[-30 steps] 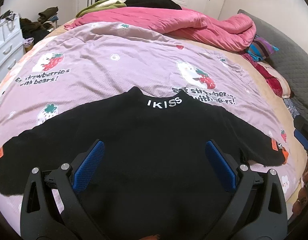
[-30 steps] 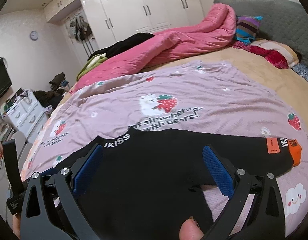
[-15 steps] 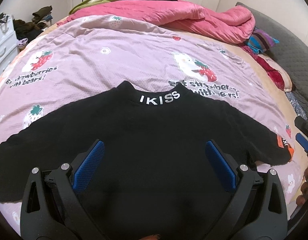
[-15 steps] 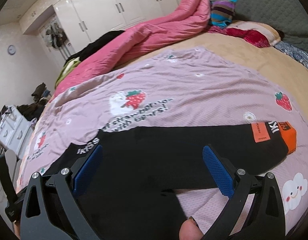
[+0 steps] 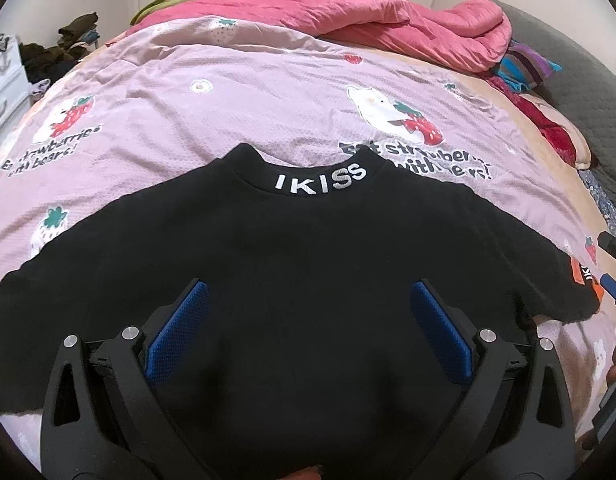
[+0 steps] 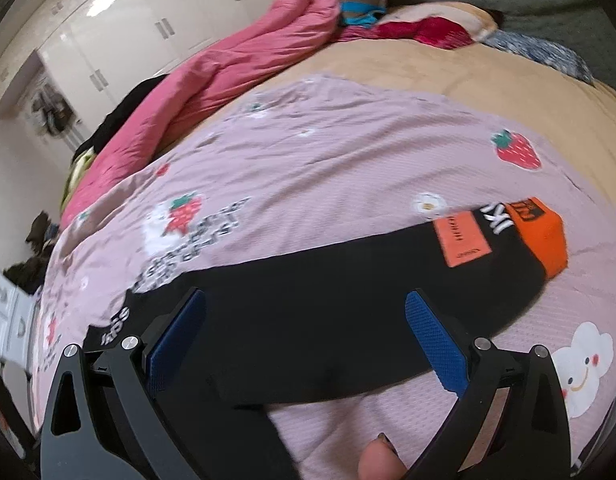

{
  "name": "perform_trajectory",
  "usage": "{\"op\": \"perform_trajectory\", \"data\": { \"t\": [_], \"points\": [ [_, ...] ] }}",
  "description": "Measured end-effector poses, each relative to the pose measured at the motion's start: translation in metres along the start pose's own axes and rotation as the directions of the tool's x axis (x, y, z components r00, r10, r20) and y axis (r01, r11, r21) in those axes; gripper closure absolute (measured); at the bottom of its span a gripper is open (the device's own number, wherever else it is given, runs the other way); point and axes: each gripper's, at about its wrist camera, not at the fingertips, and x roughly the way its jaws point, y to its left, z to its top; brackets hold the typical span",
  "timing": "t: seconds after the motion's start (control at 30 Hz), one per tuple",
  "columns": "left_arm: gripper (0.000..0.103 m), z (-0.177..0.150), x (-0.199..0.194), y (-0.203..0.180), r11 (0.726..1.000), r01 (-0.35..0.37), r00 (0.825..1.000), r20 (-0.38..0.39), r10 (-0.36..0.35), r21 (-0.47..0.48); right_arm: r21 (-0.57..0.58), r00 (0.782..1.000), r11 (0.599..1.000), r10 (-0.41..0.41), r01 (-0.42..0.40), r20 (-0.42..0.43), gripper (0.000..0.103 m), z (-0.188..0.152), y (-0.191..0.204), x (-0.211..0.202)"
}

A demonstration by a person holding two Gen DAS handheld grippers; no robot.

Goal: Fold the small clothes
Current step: 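Move the right tool toward the orange cuff of the sleeve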

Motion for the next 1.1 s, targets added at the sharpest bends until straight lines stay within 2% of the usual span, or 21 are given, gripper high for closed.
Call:
{"op": "perform_trajectory", "data": {
  "t": [0.3,0.5,0.67,1.1],
  "points": [
    [0.008,-0.011,0.024,-0.012,0.998,0.051,0.997,-0.056,-0.048,0.047,0.125,0.996,0.988,-0.092,0.093,-0.012,0.004,0.002,-0.047,0.014],
    [0.008,-0.018,0.033,-0.021,0.993,0.083,0.993,-0.089,-0.076,0.081,0.258,0.983,0.949,-0.186,0.182,-0.011,0.004,0.002,-0.085,0.018],
    [0.008,-0.022,0.038,-0.021,0.99,0.111,0.989,-0.106,-0.102,0.085,0.329,0.984,0.928,-0.174,0.178,-0.041,0.004,0.0,-0.107,0.03],
    [0.008,-0.015,0.039,-0.003,0.997,0.069,0.994,-0.086,-0.065,0.046,0.408,0.986,0.899,-0.165,0.156,-0.014,0.004,-0.007,-0.12,0.023]
  ]
}}
